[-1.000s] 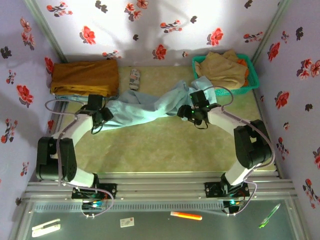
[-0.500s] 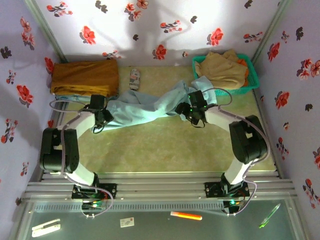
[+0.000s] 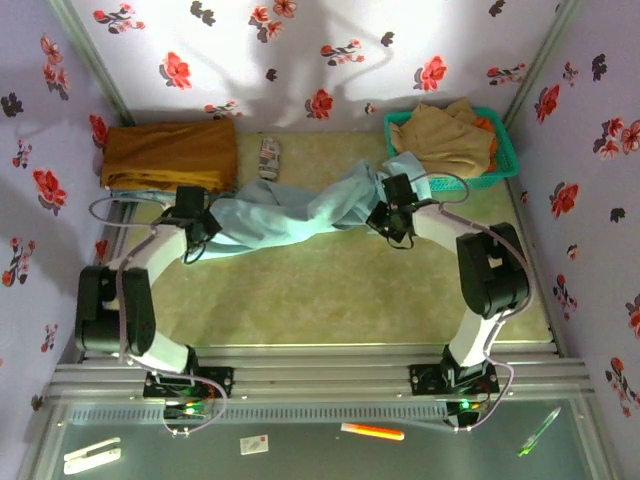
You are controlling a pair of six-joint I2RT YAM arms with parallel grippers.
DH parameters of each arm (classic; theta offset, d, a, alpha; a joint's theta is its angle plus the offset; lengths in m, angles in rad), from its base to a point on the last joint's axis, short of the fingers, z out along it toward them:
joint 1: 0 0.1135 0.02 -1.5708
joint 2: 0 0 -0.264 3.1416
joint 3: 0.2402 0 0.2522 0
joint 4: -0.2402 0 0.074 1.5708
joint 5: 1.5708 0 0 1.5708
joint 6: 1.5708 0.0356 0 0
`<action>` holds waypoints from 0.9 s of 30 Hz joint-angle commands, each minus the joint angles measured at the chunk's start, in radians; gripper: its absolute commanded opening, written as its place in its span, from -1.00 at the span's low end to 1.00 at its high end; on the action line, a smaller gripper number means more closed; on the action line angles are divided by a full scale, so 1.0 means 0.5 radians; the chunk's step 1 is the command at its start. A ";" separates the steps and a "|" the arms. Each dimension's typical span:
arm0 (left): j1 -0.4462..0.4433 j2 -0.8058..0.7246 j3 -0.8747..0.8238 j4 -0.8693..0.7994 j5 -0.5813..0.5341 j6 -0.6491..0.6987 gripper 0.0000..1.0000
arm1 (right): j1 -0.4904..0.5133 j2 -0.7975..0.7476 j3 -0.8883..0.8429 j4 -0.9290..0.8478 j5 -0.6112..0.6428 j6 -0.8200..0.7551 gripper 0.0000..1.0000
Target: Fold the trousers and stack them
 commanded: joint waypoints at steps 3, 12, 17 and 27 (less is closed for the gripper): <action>0.047 -0.253 0.058 -0.093 -0.094 0.033 -1.00 | -0.042 -0.295 0.091 -0.182 0.192 -0.191 -1.00; 0.286 -0.662 0.325 -0.393 -0.003 0.029 -1.00 | -0.259 -0.736 0.276 -0.545 0.338 -0.434 -1.00; 0.474 -0.860 0.425 -0.566 0.146 0.032 -1.00 | -0.417 -0.959 0.390 -0.728 0.369 -0.528 -1.00; 0.759 -1.301 0.316 -0.870 0.543 0.076 -1.00 | -0.777 -1.538 0.108 -0.992 0.344 -0.562 -1.00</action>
